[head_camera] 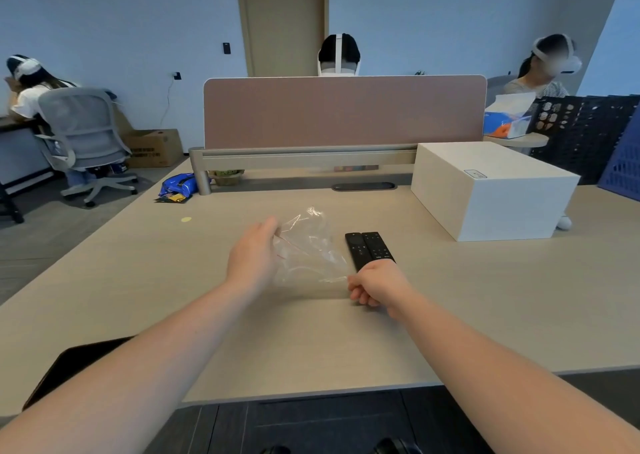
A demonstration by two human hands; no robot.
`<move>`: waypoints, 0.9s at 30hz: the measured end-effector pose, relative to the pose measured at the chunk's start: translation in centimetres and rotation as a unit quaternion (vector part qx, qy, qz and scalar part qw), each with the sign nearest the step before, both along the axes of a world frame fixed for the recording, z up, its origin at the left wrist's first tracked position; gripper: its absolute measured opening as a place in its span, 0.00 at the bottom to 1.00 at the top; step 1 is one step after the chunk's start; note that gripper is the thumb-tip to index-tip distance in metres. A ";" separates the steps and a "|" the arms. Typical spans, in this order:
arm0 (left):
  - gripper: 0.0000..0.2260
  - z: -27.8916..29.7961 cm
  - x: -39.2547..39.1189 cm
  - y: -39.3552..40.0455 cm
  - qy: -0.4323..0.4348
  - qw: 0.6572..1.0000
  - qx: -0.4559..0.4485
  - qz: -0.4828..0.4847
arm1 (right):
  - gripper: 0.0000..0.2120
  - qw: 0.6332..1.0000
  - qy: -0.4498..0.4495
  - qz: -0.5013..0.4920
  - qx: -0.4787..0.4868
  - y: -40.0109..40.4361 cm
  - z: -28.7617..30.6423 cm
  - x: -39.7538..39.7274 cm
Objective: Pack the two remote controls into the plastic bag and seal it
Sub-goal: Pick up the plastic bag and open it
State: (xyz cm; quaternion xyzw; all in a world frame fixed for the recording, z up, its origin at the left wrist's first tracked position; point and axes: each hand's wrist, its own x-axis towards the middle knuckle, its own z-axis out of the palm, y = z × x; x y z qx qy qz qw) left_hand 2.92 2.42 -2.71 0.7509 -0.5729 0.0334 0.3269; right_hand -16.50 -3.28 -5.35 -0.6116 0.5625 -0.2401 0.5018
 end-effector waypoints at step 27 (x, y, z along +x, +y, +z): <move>0.14 1.1 0.2 0.3 -0.053 0.996 0.065 -0.012 | 0.17 0.968 0.146 -0.037 -0.202 -0.4 -0.9 -0.1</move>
